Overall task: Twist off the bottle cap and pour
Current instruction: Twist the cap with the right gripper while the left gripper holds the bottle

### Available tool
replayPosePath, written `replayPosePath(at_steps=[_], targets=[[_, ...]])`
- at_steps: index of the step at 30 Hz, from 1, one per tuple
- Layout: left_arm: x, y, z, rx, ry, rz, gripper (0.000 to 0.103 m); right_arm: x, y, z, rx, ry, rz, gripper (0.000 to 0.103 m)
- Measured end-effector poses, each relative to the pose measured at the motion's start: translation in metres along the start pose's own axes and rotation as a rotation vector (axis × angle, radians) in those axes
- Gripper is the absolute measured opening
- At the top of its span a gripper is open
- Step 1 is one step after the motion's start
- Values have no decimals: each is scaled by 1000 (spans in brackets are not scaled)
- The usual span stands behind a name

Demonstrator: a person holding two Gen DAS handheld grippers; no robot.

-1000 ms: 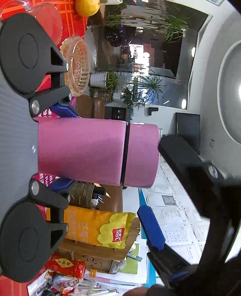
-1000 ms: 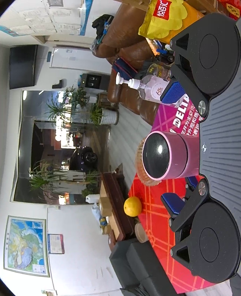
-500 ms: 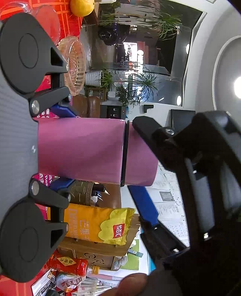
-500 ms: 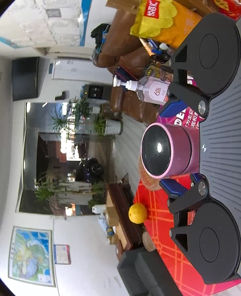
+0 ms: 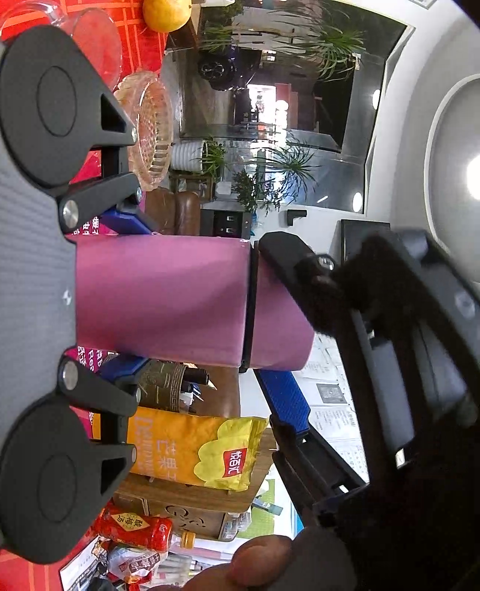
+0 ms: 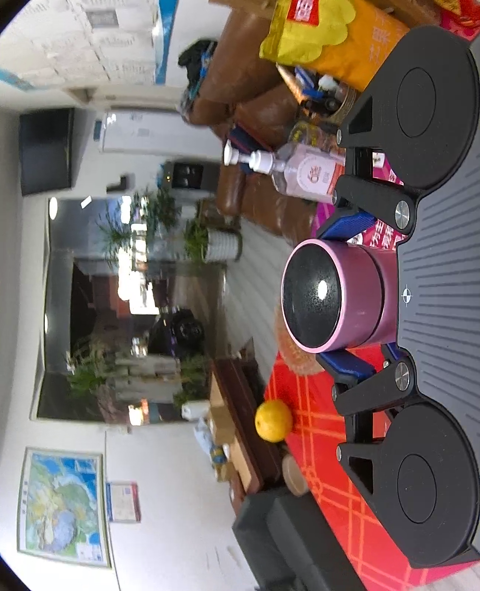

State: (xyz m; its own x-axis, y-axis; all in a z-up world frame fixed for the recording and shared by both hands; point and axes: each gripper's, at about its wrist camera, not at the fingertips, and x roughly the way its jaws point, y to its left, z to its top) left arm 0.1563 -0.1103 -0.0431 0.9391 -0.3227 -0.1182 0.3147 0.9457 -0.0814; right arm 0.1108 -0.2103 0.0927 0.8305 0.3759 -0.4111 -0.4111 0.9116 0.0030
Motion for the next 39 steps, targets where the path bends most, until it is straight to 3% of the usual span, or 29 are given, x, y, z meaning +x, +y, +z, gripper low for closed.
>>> replayPosePath(at_steps=[15,19,21,28,29,30,39], targets=[[-4,0,-3,4,-2,-9,67,12,-53,19,-95,102,313,64],[-4,-1,-3,6,-3,-8,67,1,-27,9,-60,61,236,65],[-3,-1,-2,7,-3,-8,67,-3,-20,5,-34,31,166,72],[-3,-2,-2,5,-3,-9,67,-12,16,-11,1,-47,-32,71],[-4,-2,-2,5,-3,-10,67,-11,13,-10,-6,-43,-10,71],[-5,-2,-2,4,-3,-10,67,-11,10,-9,-13,-39,11,64],[0,-2,-1,4,-2,-11,67,-5,-20,-1,-76,-3,203,64]])
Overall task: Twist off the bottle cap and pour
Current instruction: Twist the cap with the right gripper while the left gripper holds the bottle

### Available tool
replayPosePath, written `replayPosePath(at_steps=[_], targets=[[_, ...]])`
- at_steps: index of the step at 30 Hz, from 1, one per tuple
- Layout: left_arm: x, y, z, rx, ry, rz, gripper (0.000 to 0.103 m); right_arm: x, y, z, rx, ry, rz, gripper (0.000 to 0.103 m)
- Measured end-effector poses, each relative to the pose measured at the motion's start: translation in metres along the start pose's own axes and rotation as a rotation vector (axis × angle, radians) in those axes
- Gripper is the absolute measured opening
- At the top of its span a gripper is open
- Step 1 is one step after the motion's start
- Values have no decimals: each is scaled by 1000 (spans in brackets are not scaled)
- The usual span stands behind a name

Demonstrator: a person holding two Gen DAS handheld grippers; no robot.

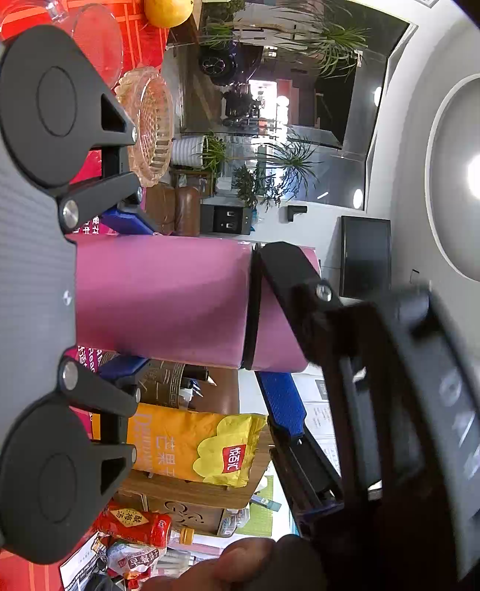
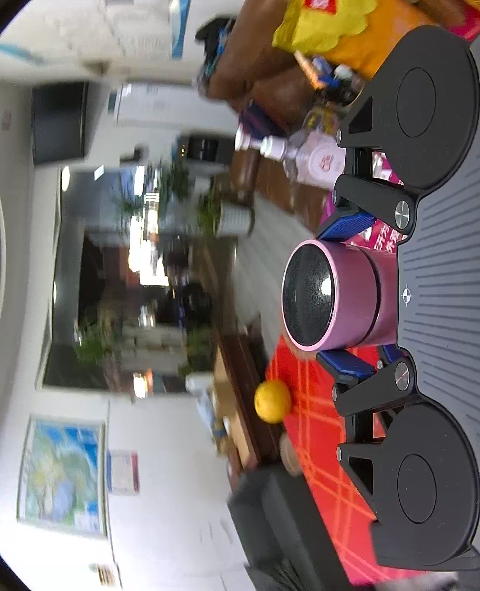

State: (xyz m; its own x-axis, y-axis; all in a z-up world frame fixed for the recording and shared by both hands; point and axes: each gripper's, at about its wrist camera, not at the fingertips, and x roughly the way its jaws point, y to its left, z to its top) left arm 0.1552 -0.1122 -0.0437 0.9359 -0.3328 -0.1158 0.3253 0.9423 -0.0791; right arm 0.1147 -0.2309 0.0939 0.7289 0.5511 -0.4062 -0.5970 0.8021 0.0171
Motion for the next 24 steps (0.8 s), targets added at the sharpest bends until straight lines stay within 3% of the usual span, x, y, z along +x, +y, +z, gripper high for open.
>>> replayPosePath(at_steps=[9,17,24], targets=[[-1,1,1,-2,1,-8,67,0,-25,7,-30,42,160,64],[0,2,1,-1,0,-11,67,-9,19,-4,21,-30,-99,70],[2,0,1,1,-2,-10,67,-3,47,-13,79,-83,-293,66]])
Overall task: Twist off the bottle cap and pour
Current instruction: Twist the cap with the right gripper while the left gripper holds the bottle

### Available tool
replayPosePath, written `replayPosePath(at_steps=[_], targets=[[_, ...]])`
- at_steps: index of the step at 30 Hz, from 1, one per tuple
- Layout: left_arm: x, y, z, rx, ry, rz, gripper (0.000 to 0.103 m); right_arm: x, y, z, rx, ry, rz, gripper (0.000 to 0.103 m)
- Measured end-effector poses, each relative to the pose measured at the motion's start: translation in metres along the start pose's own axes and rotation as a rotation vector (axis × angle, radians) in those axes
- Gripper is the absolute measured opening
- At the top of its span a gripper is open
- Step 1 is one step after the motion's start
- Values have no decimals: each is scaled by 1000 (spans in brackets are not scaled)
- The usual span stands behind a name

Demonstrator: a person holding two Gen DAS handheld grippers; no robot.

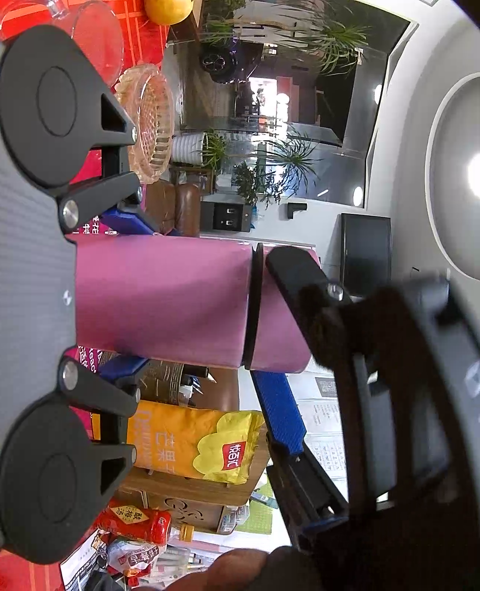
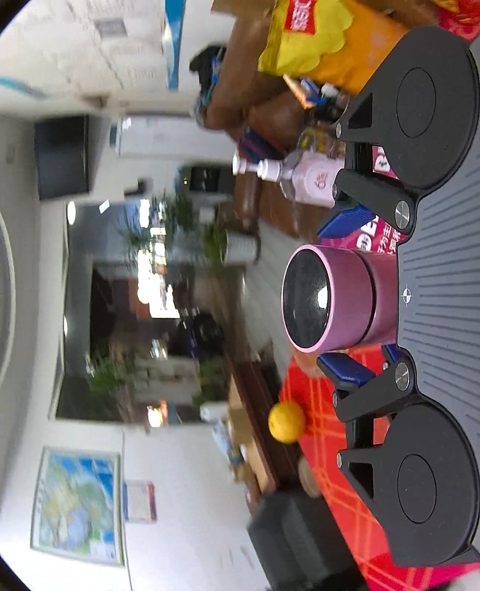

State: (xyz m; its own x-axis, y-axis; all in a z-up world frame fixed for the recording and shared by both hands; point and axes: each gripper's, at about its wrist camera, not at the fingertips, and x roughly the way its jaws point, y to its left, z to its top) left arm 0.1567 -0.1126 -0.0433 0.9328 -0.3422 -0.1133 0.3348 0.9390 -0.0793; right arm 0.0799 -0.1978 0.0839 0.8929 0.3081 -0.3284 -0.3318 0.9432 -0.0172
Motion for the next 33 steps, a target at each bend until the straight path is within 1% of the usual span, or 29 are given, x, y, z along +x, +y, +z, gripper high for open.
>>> replayPosePath(at_steps=[1,2,12,13,23,26,27,33], targets=[[0,0,0,-2,0,1,67,2,6,-3,-28,1,-19,64],[0,0,0,-3,-1,2,67,3,4,-3,-42,-1,-17,64],[1,-1,0,-2,2,-2,67,14,-47,14,-101,82,261,64],[1,-1,0,-3,2,-3,67,15,-50,15,-104,87,277,64],[1,-1,0,-7,5,-13,67,12,-35,10,-76,52,154,64],[1,0,0,-8,5,-13,67,12,-30,9,-67,41,117,68],[1,-2,-1,-7,5,-14,67,11,-29,8,-64,37,105,71],[-5,-1,-2,-7,3,-14,67,9,-20,5,-47,16,31,71]])
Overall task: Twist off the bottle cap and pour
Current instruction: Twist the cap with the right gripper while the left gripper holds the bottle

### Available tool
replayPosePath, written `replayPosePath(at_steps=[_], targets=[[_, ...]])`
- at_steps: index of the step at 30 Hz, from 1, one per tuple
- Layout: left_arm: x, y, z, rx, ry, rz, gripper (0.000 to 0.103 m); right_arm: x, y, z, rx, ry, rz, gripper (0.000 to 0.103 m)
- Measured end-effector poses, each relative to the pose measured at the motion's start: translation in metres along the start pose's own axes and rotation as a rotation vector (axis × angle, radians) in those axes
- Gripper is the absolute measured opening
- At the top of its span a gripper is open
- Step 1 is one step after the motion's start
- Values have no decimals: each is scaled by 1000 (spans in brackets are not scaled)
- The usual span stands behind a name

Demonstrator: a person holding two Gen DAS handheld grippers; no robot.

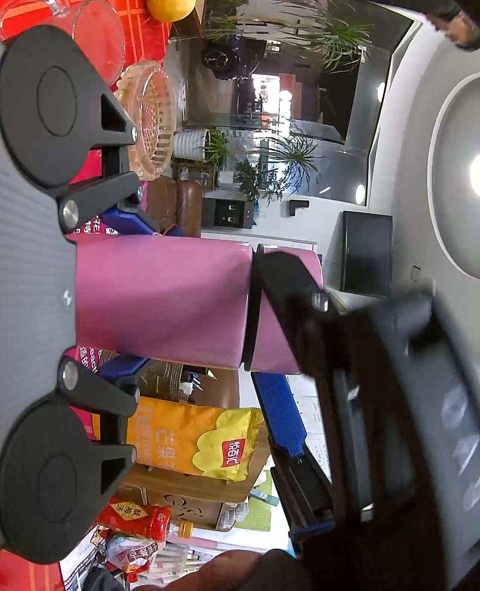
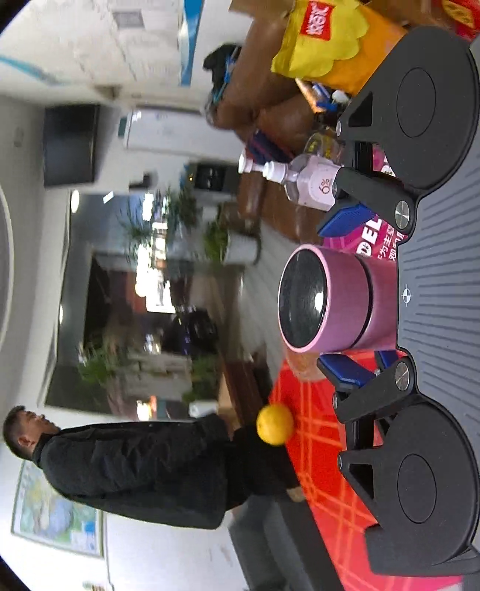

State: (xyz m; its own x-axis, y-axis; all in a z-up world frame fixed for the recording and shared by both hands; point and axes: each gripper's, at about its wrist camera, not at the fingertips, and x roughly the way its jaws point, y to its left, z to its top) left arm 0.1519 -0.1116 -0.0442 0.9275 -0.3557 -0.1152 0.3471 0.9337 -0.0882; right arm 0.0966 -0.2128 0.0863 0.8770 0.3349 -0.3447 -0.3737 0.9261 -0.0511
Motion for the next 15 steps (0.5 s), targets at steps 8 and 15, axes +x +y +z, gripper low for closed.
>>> replayPosePath(at_steps=[8,15], targets=[[4,1,2,2,3,0,67,-12,6,3,-22,12,49,65],[3,3,2,-1,4,-2,67,-4,-19,9,-68,31,207,65]])
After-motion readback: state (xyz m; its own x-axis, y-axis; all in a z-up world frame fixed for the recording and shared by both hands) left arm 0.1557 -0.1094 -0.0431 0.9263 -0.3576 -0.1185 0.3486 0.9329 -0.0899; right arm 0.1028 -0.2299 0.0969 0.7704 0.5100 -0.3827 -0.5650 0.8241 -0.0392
